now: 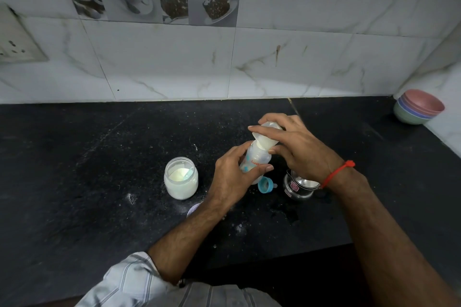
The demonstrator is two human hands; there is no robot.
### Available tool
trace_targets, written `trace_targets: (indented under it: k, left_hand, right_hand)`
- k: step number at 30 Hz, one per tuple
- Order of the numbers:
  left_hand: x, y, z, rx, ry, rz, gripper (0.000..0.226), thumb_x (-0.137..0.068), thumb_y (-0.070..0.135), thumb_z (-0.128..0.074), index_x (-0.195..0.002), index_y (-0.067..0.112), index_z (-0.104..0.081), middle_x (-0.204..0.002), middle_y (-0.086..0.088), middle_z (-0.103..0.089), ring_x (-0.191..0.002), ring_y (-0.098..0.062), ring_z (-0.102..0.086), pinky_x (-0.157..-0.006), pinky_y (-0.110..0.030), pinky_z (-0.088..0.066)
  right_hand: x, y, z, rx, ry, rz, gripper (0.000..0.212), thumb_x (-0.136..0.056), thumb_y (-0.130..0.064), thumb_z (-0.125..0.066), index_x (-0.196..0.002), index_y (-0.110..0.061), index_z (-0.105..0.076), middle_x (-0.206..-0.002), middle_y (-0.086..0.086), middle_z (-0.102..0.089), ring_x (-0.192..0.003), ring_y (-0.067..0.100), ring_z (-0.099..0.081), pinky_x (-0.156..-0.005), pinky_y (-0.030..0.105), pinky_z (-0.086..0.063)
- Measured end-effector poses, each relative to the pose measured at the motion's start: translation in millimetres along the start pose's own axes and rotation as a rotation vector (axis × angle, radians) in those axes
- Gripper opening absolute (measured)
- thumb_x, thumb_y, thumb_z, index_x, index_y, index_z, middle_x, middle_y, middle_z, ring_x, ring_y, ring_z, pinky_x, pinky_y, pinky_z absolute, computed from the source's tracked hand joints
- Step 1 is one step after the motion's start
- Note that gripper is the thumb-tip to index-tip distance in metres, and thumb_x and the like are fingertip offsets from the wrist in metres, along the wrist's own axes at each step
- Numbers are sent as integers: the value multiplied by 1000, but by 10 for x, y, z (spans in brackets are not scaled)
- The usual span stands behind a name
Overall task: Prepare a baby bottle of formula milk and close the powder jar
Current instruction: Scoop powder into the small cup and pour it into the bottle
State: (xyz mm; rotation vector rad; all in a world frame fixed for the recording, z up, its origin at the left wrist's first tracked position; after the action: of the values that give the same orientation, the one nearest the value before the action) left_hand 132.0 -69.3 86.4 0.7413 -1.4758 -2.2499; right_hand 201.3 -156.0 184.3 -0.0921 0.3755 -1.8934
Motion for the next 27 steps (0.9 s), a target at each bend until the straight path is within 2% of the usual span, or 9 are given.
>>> trace_targets:
  k: [7,12,16,18,23,27]
  left_hand:
    - [0,14,16,38,-6,2,62,-78,40,-88,-135,32,-64,-117,15,-66,-101,11,-61,-82,-3,-46]
    - [-2,19,24,22,-5,-7,62,-78,38,-88,-135,32,-63,-115,18,-62,-101,21,-56,-82,0,-44]
    - [-28,36,69,17,19,-24,63,-77,40,-89,-135,33,-63,-116,15,-65,-103,9,-61,-84,-4,-47]
    - [-38,49,84,6,28,-44,65,-77,40,-89,-136,33,-63,-118,14,-65,-105,6,-62,-86,-6,-48]
    - [-48,37,62,37,16,-50,77,-76,38,-90,-145,34,-54,-125,11,-68,-110,-2,-64,-90,-13,-52]
    - [-63,-6,50,72,10,-5,96,-74,36,-92,-155,31,-41,-119,11,-69,-103,2,-66,-85,-11,-54]
  right_hand:
    - [-2,34,33,-35,7,-29,65,-95,2,-64,-149,-29,-49,-151,-1,-41,-133,20,-34,-105,26,-27]
    - [-3,38,14,-40,-3,-22,65,-94,0,-65,-149,-30,-49,-151,-1,-41,-131,18,-34,-104,25,-27]
    - [19,46,44,-51,85,20,63,-92,1,-68,-147,-26,-53,-149,0,-44,-127,12,-32,-100,10,-23]
    - [36,51,40,-51,109,33,61,-92,0,-68,-146,-26,-54,-147,0,-45,-126,10,-33,-98,9,-23]
    - [37,82,52,-52,133,33,62,-91,0,-69,-145,-27,-54,-147,1,-47,-124,12,-36,-100,14,-23]
    - [36,76,72,-51,143,42,62,-89,0,-71,-144,-26,-56,-146,1,-48,-125,16,-40,-104,23,-31]
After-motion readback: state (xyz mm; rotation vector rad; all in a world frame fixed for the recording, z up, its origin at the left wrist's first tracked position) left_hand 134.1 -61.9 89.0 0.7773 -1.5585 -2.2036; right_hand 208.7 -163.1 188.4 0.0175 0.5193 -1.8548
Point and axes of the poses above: each hand's wrist, its own x-axis away from the middle knuckle, its own z-axis out of the back of the hand, y = z × x, the point moved 10 cm from there along -x, towards the middle knuckle
